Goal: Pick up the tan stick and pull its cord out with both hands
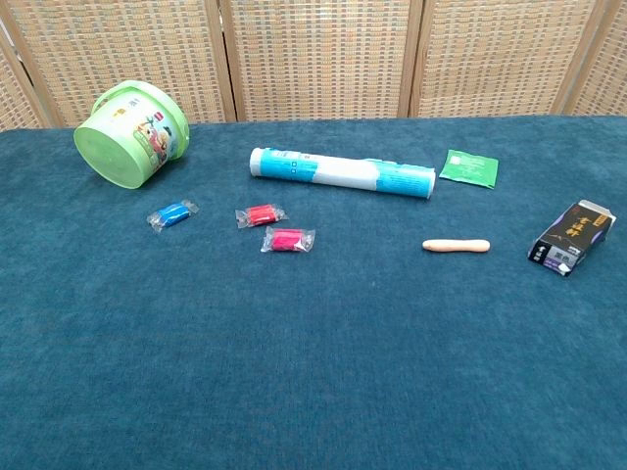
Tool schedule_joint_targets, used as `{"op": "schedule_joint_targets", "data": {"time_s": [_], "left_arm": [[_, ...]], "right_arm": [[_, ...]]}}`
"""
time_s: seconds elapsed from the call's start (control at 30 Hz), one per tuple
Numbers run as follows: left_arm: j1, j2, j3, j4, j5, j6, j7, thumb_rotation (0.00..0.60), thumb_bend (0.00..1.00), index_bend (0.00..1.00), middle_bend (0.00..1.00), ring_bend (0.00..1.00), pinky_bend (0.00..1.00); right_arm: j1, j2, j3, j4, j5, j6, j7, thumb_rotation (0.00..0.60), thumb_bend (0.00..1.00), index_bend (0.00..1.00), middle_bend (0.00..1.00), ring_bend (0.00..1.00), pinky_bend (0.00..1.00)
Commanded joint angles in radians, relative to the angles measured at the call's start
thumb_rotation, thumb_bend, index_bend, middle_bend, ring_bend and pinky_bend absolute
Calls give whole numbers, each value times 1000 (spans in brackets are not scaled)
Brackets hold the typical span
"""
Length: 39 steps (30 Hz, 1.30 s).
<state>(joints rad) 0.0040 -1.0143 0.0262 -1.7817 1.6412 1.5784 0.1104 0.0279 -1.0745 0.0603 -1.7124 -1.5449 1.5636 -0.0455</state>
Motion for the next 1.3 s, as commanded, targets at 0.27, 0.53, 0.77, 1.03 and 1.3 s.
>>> {"op": "schedule_joint_targets", "data": {"time_s": [0.27, 0.53, 0.77, 1.03, 1.3], "left_arm": [[-4, 0, -2, -4, -6, -8, 3, 600, 0, 0, 0, 0, 0], [-18, -24, -11, 6, -13, -24, 23, 600, 0, 0, 0, 0, 0], [-31, -53, -30, 14, -51, -46, 57, 600, 0, 0, 0, 0, 0], [-54, -79, -52, 22, -116, -91, 95, 600, 0, 0, 0, 0, 0], [-68, -92, -63, 30, -151, -114, 106, 600, 0, 0, 0, 0, 0]], "right_arm": [[5, -1, -3, 2, 6, -19, 4, 600, 0, 7, 0, 0, 0], [89, -9, 26, 24, 26, -142, 49, 600, 0, 135, 0, 0, 0], [286, -22, 142, 44, 145, -392, 72, 600, 167, 298, 0, 0, 0], [476, -139, 223, 141, 410, -661, 44, 600, 317, 363, 0, 0, 0], [580, -300, 208, 288, 550, -747, -60, 600, 410, 399, 0, 0, 0]]}}
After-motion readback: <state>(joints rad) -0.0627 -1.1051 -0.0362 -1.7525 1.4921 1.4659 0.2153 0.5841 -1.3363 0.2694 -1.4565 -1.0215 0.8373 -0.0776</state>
